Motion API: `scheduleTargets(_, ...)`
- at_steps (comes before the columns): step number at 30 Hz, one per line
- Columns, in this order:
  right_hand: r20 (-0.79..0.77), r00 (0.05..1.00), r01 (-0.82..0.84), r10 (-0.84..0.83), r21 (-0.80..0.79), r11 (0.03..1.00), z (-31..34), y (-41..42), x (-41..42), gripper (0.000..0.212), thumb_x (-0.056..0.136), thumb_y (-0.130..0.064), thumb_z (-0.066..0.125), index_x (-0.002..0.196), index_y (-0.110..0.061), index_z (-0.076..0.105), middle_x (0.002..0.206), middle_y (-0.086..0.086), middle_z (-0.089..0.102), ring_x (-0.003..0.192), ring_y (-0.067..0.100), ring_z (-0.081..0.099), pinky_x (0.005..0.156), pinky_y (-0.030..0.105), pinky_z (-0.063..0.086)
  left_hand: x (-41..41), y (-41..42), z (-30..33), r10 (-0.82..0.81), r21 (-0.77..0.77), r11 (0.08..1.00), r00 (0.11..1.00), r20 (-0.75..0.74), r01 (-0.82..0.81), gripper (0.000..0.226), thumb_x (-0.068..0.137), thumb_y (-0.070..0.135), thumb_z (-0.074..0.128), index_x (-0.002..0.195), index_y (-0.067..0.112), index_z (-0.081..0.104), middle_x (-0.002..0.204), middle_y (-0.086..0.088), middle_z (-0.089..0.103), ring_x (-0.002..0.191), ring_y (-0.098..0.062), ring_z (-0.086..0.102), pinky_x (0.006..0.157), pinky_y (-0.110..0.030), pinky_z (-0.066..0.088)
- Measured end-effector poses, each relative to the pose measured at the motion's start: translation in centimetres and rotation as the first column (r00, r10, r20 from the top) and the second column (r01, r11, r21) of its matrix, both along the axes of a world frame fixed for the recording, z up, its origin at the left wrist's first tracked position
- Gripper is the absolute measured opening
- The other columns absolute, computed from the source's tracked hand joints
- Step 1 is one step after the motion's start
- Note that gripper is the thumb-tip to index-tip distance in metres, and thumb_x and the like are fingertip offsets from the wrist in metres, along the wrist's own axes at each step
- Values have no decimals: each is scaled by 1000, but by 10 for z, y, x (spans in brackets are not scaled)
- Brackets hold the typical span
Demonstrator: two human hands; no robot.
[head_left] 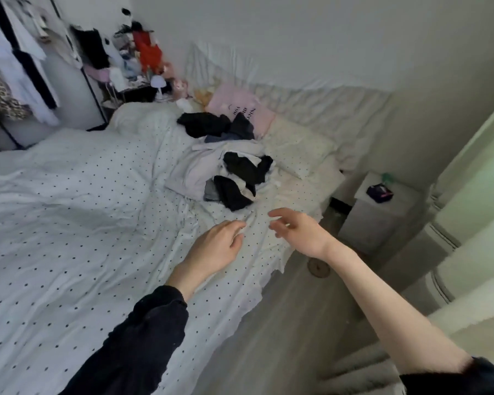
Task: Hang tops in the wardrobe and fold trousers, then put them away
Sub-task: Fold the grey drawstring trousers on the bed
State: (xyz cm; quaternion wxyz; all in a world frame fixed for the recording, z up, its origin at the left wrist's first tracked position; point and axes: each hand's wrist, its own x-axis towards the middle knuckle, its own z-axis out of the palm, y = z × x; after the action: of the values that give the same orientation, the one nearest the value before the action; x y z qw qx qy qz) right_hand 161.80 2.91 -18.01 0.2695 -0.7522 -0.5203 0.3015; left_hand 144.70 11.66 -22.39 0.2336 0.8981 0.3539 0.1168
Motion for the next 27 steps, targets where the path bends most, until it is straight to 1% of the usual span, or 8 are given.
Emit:
scheduleTargets(3,-17,998,-62,62,24,998,4,39,42,34,99,-25,43,132,-19,49,120,8,60,105,22,58,86,28,46,28,16,-1,71,-30,997,997,-17,-71,38,101,28,36,138,21,44,137,-1,49,120,-17,49,96,-29,41)
scheduleTargets(7,-79,984,-156,157,19,988,-1,110,96,35,100,-23,42,134,-16,48,119,8,60,106,22,59,76,21,44,69,68,-4,214,-50,975,977,-11,-214,39,101,28,36,139,21,42,139,-2,47,124,-17,47,100,-31,40)
scheduleTargets(9,-87,979,-183,184,24,983,-9,140,113,36,99,-24,43,134,-14,49,119,8,60,107,21,59,82,24,44,84,96,-8,258,-59,965,966,2,-257,39,101,28,37,139,20,43,140,-2,47,125,-17,47,100,-29,39)
scheduleTargets(14,-65,970,-234,232,-21,972,-49,238,174,34,100,-22,43,132,-13,50,124,5,58,112,19,57,83,19,40,145,191,-47,346,-111,933,938,6,-343,39,100,23,40,137,15,45,136,-7,51,120,-20,50,99,-32,40)
scheduleTargets(18,-61,974,-224,218,-110,968,-74,311,222,33,100,-23,41,130,-13,51,119,5,61,104,20,60,80,23,45,186,260,-82,367,-218,906,930,-26,-363,37,99,21,42,135,14,47,132,-7,54,119,-20,51,98,-30,40)
scheduleTargets(21,-22,972,-233,233,-159,959,-88,368,260,34,99,-25,41,131,-16,51,118,2,61,96,11,56,63,13,40,210,310,-97,406,-266,871,910,-82,-413,39,100,22,40,137,15,44,137,-4,50,122,-19,49,101,-29,37)
scheduleTargets(25,43,954,-279,297,-231,932,-108,448,290,35,98,-27,39,130,-17,51,108,2,62,74,4,51,62,18,37,231,378,-109,456,-316,828,884,-100,-463,39,100,23,38,139,17,43,136,-5,51,122,-20,50,101,-31,39)
scheduleTargets(27,111,913,-350,392,-278,894,-122,490,296,35,98,-25,38,130,-14,50,110,4,64,89,13,59,72,24,41,241,411,-114,525,-333,787,847,-81,-520,38,100,20,38,137,16,46,134,-5,52,122,-21,49,101,-31,38)
